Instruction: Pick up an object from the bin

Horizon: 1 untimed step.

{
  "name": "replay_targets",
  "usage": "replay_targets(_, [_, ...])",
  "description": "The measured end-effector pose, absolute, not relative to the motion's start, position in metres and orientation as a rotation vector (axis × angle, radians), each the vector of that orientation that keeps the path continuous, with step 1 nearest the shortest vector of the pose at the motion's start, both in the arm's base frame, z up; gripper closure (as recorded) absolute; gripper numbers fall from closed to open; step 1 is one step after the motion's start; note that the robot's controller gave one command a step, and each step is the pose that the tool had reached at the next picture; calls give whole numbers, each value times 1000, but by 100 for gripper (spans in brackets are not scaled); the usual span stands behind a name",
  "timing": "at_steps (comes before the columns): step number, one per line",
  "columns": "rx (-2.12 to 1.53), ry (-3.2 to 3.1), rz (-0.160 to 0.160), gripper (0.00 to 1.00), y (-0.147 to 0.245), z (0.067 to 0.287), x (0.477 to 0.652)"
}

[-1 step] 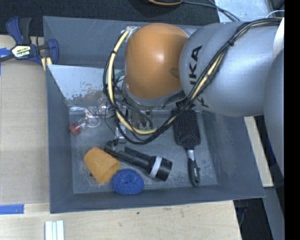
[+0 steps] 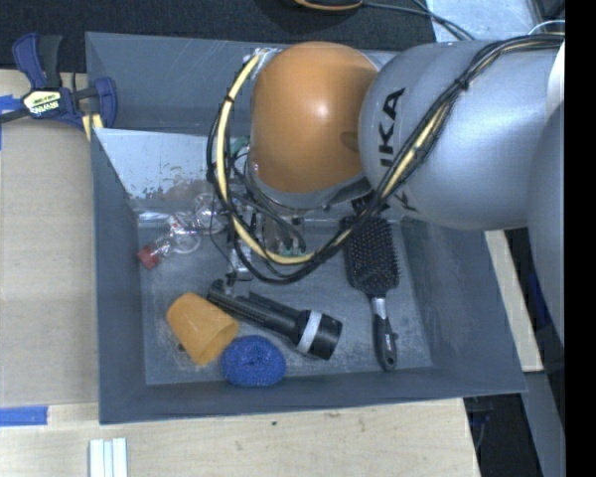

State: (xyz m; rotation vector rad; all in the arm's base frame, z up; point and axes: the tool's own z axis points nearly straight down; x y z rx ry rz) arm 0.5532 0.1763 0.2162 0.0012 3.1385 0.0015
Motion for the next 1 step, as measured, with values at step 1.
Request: replay_targets(1, [-106,3139,2,0,106,88,537])
